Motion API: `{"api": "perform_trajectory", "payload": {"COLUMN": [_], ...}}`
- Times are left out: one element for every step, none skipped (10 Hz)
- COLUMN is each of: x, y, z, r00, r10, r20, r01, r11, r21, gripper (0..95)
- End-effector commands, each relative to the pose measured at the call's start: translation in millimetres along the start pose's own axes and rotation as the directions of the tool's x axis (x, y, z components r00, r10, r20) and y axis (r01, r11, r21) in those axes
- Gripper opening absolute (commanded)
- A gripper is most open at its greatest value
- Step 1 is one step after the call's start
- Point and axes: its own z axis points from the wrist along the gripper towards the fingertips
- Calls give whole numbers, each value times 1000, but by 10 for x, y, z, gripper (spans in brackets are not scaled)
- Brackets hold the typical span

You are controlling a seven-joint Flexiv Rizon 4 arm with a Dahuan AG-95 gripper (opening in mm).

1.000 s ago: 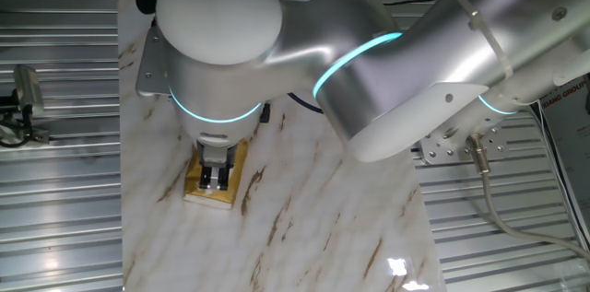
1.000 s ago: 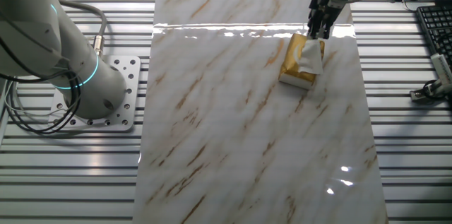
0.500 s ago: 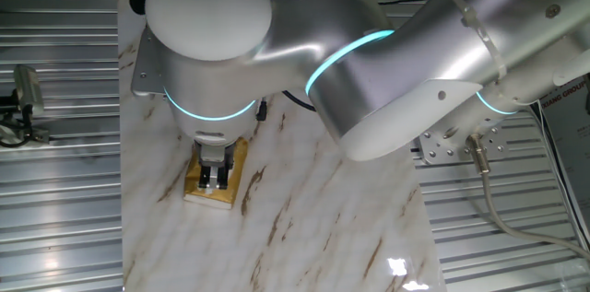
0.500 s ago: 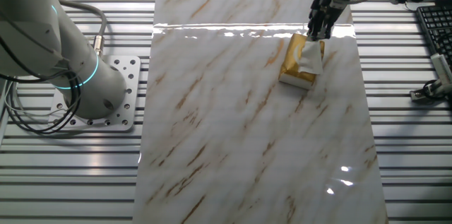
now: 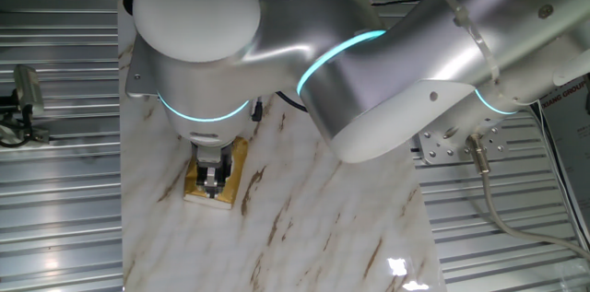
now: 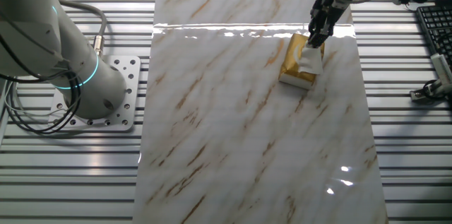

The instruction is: Pull out a napkin

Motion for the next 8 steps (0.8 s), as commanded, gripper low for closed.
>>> {"api": "perform_trajectory", "payload": {"x": [9,7,4,-3,-5,-6,-7,-8], "y": [-9,-14,-22,-36,-42,-46,-47,-49], "z": [17,23,27,34,42,47,50,53], "r00": [1000,1000,1000,1000,1000,1000,1000,999], "r10": [9,9,3,-17,-25,-27,-29,-32], "r20": [3,7,8,7,6,6,6,8], "r01": [-9,-9,-3,17,25,27,29,32], "r11": [1000,1000,1000,999,999,999,999,999], "r21": [3,12,18,27,28,28,29,29], "gripper": [950,950,950,950,950,950,950,760]}}
